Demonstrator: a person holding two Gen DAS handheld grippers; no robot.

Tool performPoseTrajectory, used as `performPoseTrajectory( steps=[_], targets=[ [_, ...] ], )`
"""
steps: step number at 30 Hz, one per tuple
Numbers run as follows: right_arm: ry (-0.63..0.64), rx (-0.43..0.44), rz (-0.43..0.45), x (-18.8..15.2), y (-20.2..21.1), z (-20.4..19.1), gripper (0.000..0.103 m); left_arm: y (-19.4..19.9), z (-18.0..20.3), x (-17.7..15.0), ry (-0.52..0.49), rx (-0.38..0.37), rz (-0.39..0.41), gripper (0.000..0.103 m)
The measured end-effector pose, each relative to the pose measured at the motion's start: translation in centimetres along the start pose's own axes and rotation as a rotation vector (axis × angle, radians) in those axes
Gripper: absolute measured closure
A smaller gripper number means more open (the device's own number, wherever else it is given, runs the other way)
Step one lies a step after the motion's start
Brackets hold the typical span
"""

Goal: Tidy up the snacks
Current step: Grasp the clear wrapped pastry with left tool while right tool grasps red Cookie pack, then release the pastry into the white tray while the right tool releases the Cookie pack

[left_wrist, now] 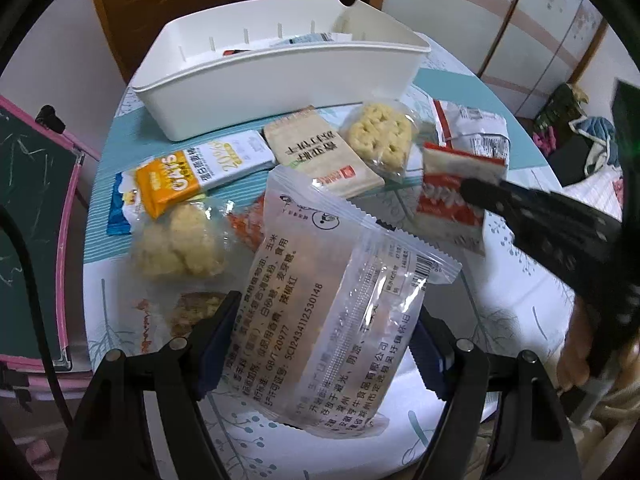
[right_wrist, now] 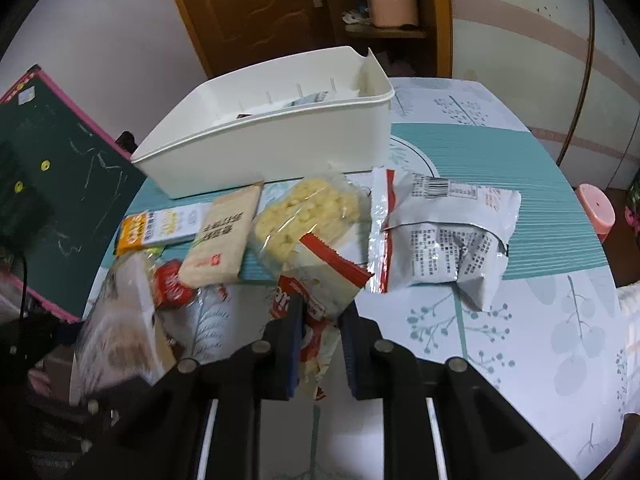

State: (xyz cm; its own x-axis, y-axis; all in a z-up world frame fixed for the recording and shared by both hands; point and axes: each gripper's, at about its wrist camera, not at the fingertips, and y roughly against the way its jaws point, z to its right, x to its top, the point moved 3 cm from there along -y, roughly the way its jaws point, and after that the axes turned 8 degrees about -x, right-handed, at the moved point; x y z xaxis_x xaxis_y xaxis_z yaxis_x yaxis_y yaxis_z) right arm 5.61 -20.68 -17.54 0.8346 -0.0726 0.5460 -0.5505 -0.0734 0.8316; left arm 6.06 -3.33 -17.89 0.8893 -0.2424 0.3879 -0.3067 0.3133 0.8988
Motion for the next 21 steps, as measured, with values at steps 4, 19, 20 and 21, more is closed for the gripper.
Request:
performPoseTrajectory(
  steps=[4,19,20,21],
  targets=[
    [0.018,0.003,0.027,-0.3,1.6,0.0,0.086,0.8,-0.3,0.4,0.014,0.001,0.023,0.027],
    [0.021,0.057,0.224,3.9,9.6,-0.6,0.086,8.9,1.5,7.1,-0.023,-0.03,0.244,0.026],
    [0.022,0.061,0.238,4.3,10.1,-0.6,0.086,9.7,1.6,7.6,-0.023,-0.032,0.267,0.026],
    [0.022,0.065,0.252,4.7,10.5,-0.6,0.086,10.4,1.7,8.1,-0.022,-0.032,0.289,0.026]
  ],
)
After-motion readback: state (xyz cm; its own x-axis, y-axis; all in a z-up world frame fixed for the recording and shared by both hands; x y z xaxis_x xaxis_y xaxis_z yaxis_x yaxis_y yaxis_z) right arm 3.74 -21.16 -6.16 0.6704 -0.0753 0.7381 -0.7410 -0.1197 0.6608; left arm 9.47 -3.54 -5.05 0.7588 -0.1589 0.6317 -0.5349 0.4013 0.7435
